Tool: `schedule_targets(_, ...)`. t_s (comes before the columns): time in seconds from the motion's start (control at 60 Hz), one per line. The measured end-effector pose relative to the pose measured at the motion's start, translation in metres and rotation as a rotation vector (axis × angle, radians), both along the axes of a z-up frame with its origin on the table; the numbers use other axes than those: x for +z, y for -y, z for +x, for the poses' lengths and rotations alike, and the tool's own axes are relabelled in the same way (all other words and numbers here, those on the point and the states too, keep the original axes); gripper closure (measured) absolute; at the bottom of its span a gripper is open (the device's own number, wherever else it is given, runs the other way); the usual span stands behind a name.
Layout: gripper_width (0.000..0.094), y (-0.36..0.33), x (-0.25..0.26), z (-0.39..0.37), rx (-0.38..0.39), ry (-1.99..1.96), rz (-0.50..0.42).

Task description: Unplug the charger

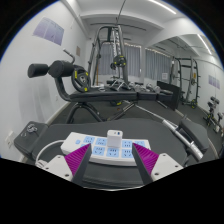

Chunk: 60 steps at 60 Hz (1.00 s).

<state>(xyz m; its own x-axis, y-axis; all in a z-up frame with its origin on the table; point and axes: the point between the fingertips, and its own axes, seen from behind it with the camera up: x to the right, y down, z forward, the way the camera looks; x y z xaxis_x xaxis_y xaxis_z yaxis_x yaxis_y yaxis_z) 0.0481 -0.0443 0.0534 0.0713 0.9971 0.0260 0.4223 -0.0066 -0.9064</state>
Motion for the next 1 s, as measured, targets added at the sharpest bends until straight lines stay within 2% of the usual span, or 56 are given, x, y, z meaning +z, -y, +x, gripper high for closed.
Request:
schedule_targets(0.25, 0.0087, -0.012, -0.028, -0.071, -0.023, -0.011, 0.001)
schedule_targets(0.467, 0.0094, -0.011, -0.04, -0.095, -0.024, -0.026, -0.003)
schedule_targets(0.5, 0.0128, -0.01, -0.04, -0.098, -0.019, -0.035, -0.009)
schedule_targets(0.55, 0.0456, -0.007, -0.042, -0.1, -0.006, -0.033, -0.015)
schedule_targets(0.567, 0.0566, -0.019, -0.04, -0.1, -0.048, -0.036, -0.001)
schedule_targets(0.583, 0.0623, -0.021, -0.04, -0.099, -0.058, -0.036, -0.021)
schedule_targets(0.6, 0.0642, -0.018, -0.04, -0.099, -0.057, -0.035, -0.053)
schedule_targets(0.633, 0.0704, -0.019, -0.042, -0.1, -0.058, -0.027, -0.059)
schedule_targets(0.717, 0.0741, -0.018, -0.027, -0.102, -0.048, -0.051, -0.072)
schedule_targets(0.833, 0.0743, -0.04, 0.062, -0.099, -0.036, -0.182, -0.042)
schedule_targets(0.917, 0.0743, -0.074, 0.102, -0.087, -0.049, -0.179, -0.054)
schedule_targets(1.0, 0.074, -0.12, 0.113, -0.077, -0.079, -0.145, -0.026)
